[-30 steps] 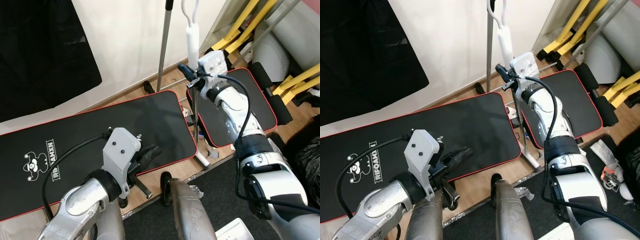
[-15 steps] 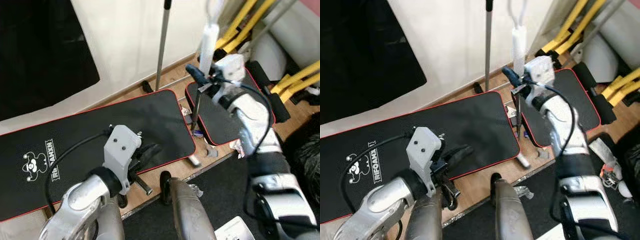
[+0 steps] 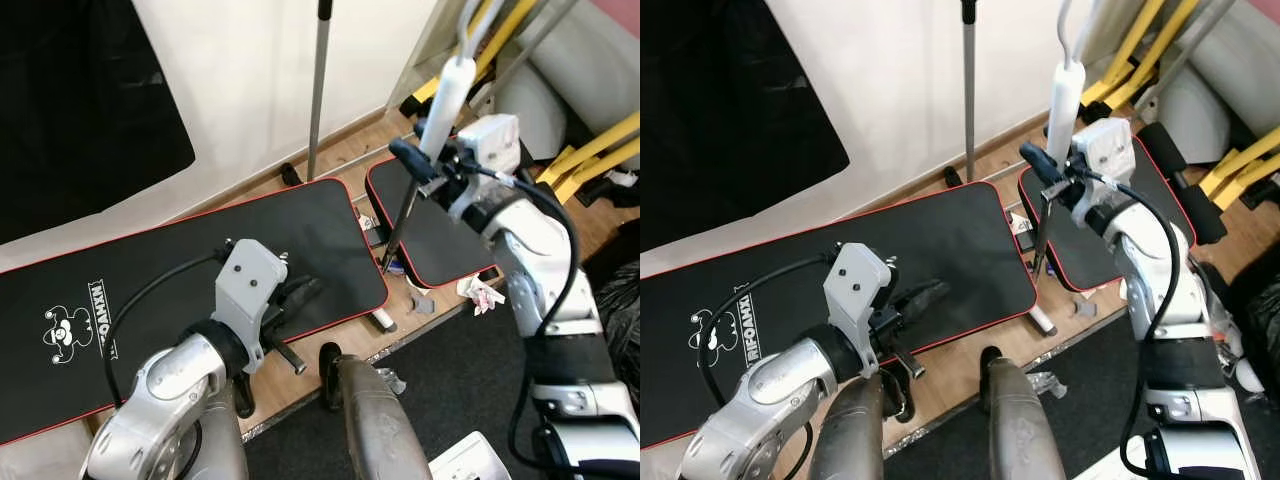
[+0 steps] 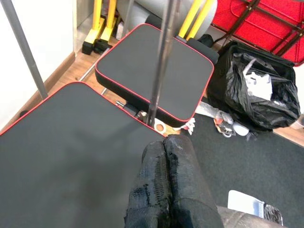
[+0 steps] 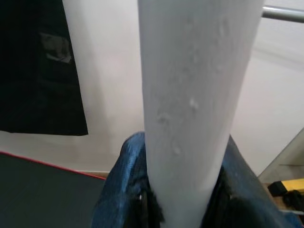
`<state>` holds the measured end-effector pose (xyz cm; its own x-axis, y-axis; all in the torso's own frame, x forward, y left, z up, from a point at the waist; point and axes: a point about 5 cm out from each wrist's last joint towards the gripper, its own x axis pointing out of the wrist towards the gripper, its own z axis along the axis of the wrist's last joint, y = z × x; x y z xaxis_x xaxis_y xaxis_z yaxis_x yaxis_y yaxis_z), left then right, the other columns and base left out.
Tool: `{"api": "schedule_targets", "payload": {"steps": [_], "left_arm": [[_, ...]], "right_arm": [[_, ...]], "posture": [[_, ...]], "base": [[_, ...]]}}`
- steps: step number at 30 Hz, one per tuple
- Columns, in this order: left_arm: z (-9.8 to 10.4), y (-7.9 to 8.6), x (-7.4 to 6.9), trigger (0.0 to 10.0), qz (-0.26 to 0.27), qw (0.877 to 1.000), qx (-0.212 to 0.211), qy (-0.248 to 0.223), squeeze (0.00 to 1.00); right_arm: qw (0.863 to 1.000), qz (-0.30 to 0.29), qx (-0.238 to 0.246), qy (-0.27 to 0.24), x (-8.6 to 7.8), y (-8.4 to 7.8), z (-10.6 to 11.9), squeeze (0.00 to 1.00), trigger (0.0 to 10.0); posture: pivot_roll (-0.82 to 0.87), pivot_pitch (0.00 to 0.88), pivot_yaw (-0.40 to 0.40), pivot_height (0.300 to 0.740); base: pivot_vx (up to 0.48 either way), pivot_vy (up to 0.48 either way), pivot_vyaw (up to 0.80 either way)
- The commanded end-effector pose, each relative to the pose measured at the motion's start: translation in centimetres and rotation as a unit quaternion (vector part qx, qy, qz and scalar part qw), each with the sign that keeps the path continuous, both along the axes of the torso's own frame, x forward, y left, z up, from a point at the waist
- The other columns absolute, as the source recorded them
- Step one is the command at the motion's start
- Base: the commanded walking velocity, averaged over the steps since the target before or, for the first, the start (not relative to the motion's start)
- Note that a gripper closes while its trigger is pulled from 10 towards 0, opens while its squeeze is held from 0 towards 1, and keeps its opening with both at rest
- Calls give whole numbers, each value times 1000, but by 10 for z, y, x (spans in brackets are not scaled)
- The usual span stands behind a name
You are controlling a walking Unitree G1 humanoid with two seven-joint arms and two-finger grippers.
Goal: Sweep floor
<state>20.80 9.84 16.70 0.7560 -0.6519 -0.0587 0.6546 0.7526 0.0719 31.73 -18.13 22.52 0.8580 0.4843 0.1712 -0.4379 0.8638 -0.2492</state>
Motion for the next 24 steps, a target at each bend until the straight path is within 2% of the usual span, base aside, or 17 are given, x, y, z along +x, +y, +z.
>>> {"api": "schedule_targets", "payload": {"steps": [1, 6, 9, 12, 20, 24], "left_arm": [[-6, -3, -1, 10000, -14, 1000, -4, 11, 0], [-6, -3, 2, 10000, -12, 1000, -4, 9, 0], [-7, -3, 9, 10000, -7, 1000, -6, 7, 0], [-8, -3, 12, 10000, -6, 1000, -7, 6, 0], [-8, -2, 19, 10000, -2, 1000, -9, 2, 0], [-8, -2, 24, 10000, -1, 1000, -8, -2, 0]], "right_arm": [[1000, -2, 0, 3, -8, -3, 2, 0, 0], [1000, -2, 3, 7, -13, -3, 3, 0, 0], [999, -43, 2, -4, -16, -13, 15, 0, 0], [998, -58, 1, -3, -17, -16, 19, 0, 0], [998, -67, -8, 12, -22, -17, 24, 0, 0], [998, -62, 4, 29, -26, -15, 22, 0, 0]], "posture": [[-126, 285, -140, 740], [-129, 275, -139, 740], [-138, 258, -138, 740], [-140, 249, -140, 740], [-146, 227, -142, 740], [-150, 213, -138, 740]], "base": [[0, 0, 0], [0, 0, 0], [0, 0, 0], [0, 0, 0], [0, 0, 0], [0, 0, 0]]}}
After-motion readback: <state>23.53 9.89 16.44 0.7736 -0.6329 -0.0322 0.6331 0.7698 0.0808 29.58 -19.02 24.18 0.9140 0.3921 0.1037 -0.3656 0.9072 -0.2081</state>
